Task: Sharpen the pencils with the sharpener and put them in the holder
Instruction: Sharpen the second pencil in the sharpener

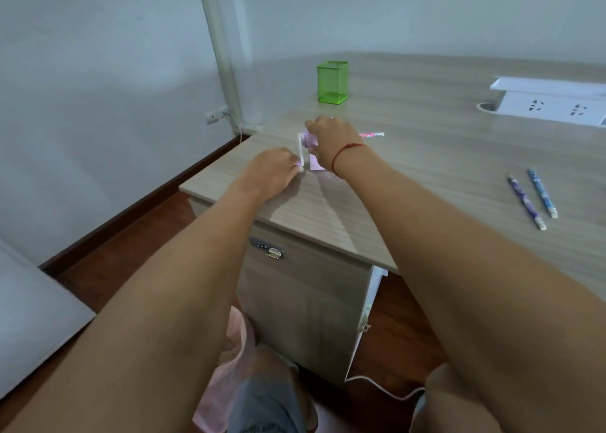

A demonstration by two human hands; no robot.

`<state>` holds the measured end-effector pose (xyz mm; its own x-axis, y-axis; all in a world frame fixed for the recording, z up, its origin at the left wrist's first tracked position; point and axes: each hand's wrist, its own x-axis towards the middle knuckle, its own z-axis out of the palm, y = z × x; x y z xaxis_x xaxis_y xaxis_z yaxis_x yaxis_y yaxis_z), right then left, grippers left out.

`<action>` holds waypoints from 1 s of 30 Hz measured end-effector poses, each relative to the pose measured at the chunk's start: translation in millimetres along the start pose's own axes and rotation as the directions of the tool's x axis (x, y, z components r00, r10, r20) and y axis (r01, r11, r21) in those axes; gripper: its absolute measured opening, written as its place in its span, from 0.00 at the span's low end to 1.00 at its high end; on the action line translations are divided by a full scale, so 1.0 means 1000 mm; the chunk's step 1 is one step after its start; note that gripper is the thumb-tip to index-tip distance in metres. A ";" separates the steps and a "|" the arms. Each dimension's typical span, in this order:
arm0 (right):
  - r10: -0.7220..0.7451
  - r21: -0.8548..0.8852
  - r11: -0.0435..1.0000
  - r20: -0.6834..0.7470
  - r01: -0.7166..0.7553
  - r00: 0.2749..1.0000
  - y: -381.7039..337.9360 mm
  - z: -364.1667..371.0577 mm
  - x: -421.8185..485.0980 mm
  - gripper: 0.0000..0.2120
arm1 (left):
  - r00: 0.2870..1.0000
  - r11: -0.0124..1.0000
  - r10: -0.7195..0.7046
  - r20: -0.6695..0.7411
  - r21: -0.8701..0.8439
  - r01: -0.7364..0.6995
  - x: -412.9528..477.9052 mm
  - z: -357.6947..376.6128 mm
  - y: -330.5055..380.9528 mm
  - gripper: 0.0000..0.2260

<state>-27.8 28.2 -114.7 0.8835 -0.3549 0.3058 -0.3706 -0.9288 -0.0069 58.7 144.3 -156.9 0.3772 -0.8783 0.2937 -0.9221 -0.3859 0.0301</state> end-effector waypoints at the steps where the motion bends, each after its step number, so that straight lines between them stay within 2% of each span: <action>1: -0.011 -0.007 1.000 -0.006 0.011 1.000 0.001 0.002 0.000 0.15 | 0.999 0.999 -0.035 0.005 -0.014 0.035 0.006 0.005 -0.002 0.14; 6: -0.007 -0.033 0.999 -0.042 0.006 0.999 0.011 0.006 0.002 0.15 | 0.991 0.990 -0.131 0.035 -0.046 0.133 0.034 0.011 -0.014 0.13; 8: -0.043 -0.035 0.999 -0.036 0.042 0.998 0.019 0.005 0.000 0.22 | 0.990 0.989 -0.138 0.014 -0.043 0.138 0.037 0.017 -0.014 0.13; 10: -0.069 0.028 0.997 0.020 0.068 0.997 0.029 0.000 -0.002 0.33 | 0.993 0.993 -0.120 -0.001 -0.021 0.120 0.038 0.022 -0.014 0.14; 12: -0.029 0.102 0.995 0.049 0.024 0.998 0.043 -0.005 -0.001 0.38 | 0.993 0.993 -0.116 -0.001 -0.004 0.116 0.040 0.024 -0.015 0.14; 15: 0.047 0.068 0.996 0.069 -0.052 0.996 0.056 -0.003 -0.003 0.28 | 0.990 0.989 -0.141 -0.004 -0.035 0.141 0.042 0.024 -0.016 0.14; 19: 0.126 0.017 0.992 0.063 -0.127 0.990 0.051 -0.001 -0.005 0.22 | 0.987 0.986 -0.156 -0.034 -0.072 0.153 0.038 0.015 -0.007 0.13; 21: 0.152 0.026 0.988 0.035 -0.153 0.988 0.051 -0.002 -0.002 0.19 | 0.964 0.964 -0.223 -0.145 -0.182 0.196 0.037 0.005 0.001 0.14; 23: 0.169 0.038 0.985 0.017 -0.170 0.985 0.050 0.001 -0.001 0.17 | 0.894 0.912 -0.340 -0.294 -0.336 0.236 0.043 -0.009 0.012 0.15; 25: 0.164 0.056 0.985 0.001 -0.164 0.986 0.049 0.005 -0.003 0.17 | 0.864 0.885 -0.363 -0.350 -0.419 0.203 0.052 -0.019 0.024 0.17; 28: 0.152 0.068 0.986 0.010 -0.152 0.988 0.053 0.008 -0.010 0.18 | 0.921 0.860 -0.320 -0.221 -0.476 0.185 0.064 -0.015 0.038 0.20; 30: 0.161 0.067 0.985 0.027 -0.162 0.987 0.057 0.006 -0.012 0.18 | 0.918 0.818 -0.368 -0.146 -0.520 0.245 0.066 -0.004 0.045 0.21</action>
<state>-58.0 -21.3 -124.8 0.8200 -0.5023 0.2744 -0.4891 -0.8640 -0.1199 41.3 70.3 -132.1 0.6733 -0.6230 0.3981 -0.7068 -0.3844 0.5938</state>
